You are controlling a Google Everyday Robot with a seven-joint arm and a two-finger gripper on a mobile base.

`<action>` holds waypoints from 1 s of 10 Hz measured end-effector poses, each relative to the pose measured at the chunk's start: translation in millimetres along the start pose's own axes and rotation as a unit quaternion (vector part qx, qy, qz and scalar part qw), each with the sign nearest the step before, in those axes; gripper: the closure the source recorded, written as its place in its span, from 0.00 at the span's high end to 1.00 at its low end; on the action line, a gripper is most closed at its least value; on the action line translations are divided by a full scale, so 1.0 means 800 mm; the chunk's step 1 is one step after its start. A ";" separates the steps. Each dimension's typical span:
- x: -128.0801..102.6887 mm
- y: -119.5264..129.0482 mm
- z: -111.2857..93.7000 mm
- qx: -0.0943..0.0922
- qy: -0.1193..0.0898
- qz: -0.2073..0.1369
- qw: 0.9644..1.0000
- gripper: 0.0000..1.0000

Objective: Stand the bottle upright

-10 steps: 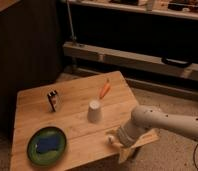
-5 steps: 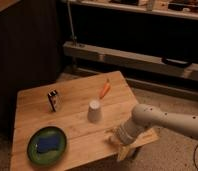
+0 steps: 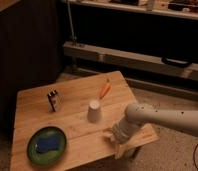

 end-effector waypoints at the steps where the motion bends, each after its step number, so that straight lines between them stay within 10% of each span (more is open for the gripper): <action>1: 0.005 -0.006 0.005 -0.002 0.003 0.001 1.000 0.80; 6: 0.028 -0.021 0.017 -0.010 0.002 0.014 1.000 0.76; 10: 0.031 -0.026 0.013 -0.008 -0.002 0.014 1.000 0.40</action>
